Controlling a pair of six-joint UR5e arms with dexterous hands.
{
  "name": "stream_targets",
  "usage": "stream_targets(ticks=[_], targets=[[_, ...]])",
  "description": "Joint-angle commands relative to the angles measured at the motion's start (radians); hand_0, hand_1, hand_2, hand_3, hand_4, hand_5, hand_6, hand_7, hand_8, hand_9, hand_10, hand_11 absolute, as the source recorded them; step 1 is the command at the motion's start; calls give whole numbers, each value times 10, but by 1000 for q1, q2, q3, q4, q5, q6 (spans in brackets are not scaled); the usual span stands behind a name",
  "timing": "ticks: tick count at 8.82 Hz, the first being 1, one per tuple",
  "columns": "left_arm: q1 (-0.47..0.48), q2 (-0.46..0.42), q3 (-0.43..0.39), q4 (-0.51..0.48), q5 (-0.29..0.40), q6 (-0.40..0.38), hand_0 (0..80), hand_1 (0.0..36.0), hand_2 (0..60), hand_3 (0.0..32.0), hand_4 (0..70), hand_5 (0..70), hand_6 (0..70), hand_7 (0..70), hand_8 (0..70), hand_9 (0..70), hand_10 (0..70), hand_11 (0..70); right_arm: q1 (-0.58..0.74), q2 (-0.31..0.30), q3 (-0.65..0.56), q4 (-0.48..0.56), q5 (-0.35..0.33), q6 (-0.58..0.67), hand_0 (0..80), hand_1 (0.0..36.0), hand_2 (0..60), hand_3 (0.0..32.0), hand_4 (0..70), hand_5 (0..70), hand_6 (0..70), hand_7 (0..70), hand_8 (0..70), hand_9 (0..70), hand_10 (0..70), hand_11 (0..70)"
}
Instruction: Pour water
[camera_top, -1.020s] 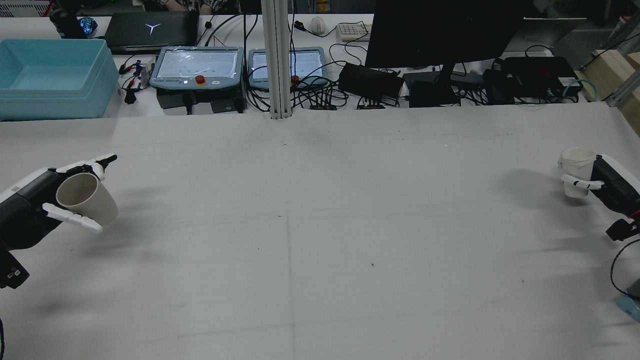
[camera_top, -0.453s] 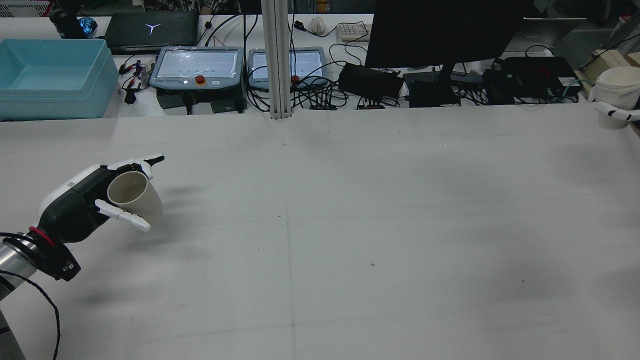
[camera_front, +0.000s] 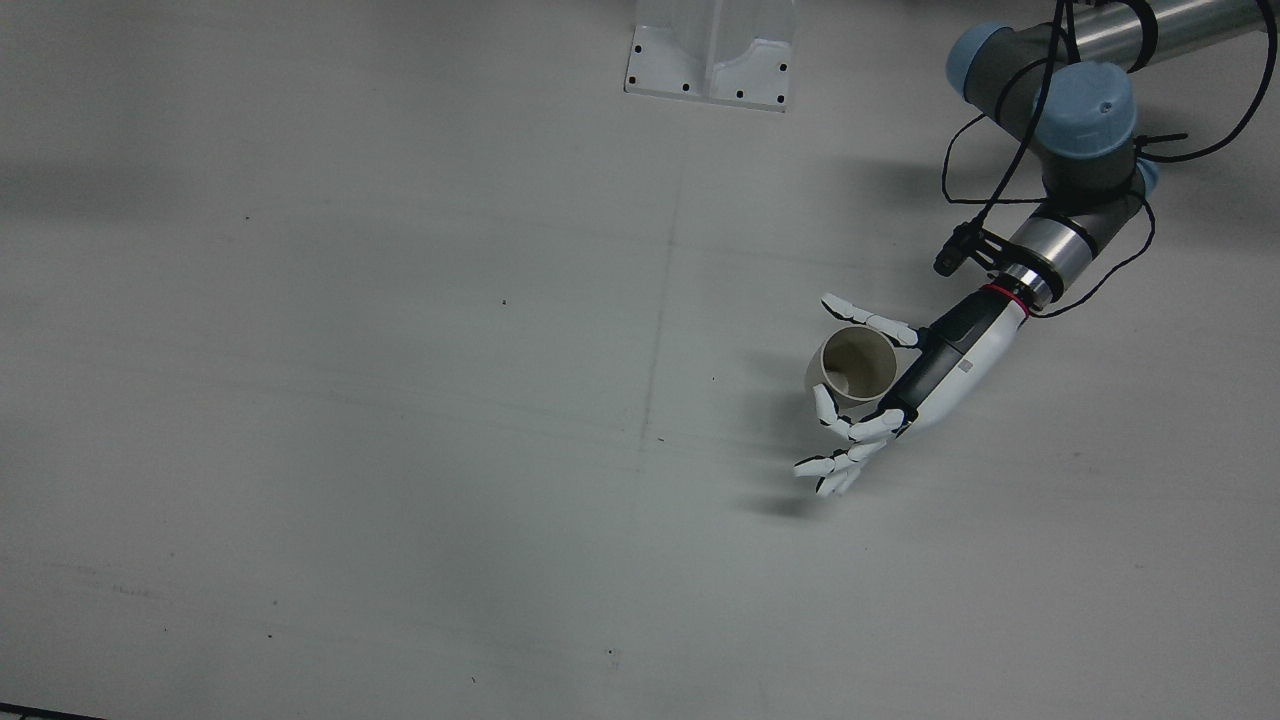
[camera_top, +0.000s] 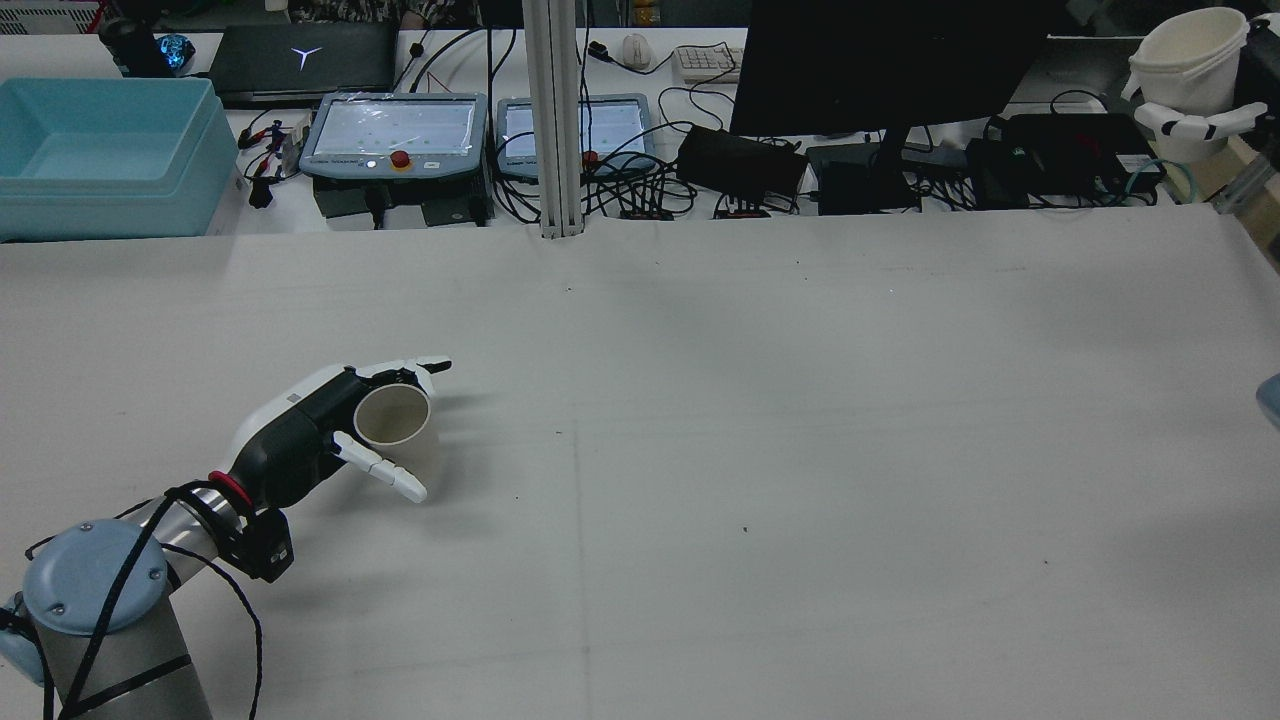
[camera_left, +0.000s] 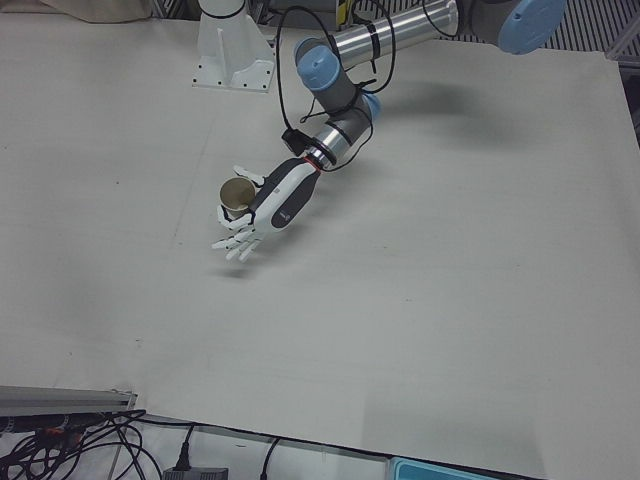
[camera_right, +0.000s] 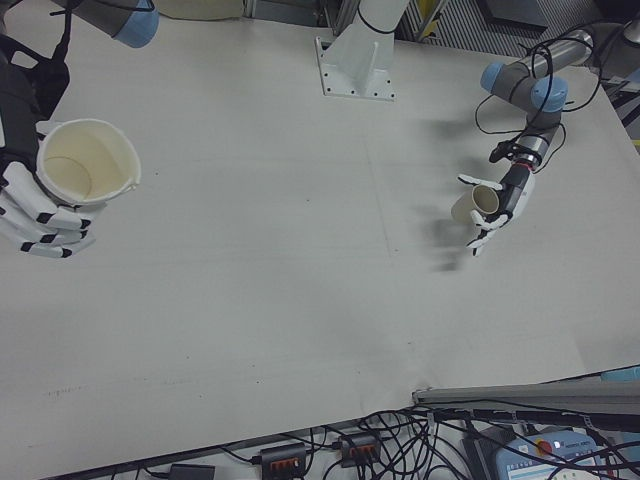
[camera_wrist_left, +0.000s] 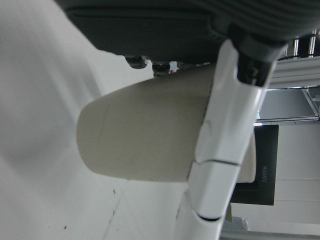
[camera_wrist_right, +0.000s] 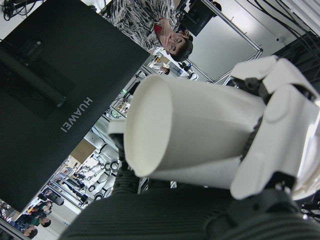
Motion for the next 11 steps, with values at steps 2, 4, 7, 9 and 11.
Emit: stream_targets(ticks=[2, 4, 7, 9, 11], targets=[[27, -195, 155, 35, 5, 72, 800, 262, 0, 0, 396, 700, 104, 191, 61, 51, 2, 31, -125, 88, 180, -278, 55, -124, 544, 268, 540, 0, 331, 666, 483, 645, 317, 446, 410, 589], [21, -251, 155, 63, 5, 76, 800, 265, 0, 0, 390, 700, 102, 193, 62, 53, 0, 28, -228, 143, 239, -367, 129, -193, 584, 315, 600, 0, 363, 700, 502, 675, 313, 440, 391, 567], [25, -361, 173, 80, 4, 150, 800, 269, 0, 0, 430, 700, 117, 215, 67, 58, 3, 33, -402, 288, 238, -494, 235, -339, 744, 360, 600, 0, 425, 700, 522, 700, 310, 433, 362, 535], [27, -458, 271, 80, 4, 151, 800, 272, 0, 0, 443, 700, 120, 218, 68, 58, 1, 28, -502, 338, 228, -520, 287, -415, 800, 360, 600, 0, 481, 700, 545, 700, 322, 446, 365, 543], [28, -510, 322, 78, 4, 151, 800, 272, 0, 0, 455, 700, 123, 221, 69, 58, 0, 27, -590, 351, 219, -520, 338, -481, 800, 360, 600, 0, 498, 700, 548, 700, 325, 448, 364, 543]])
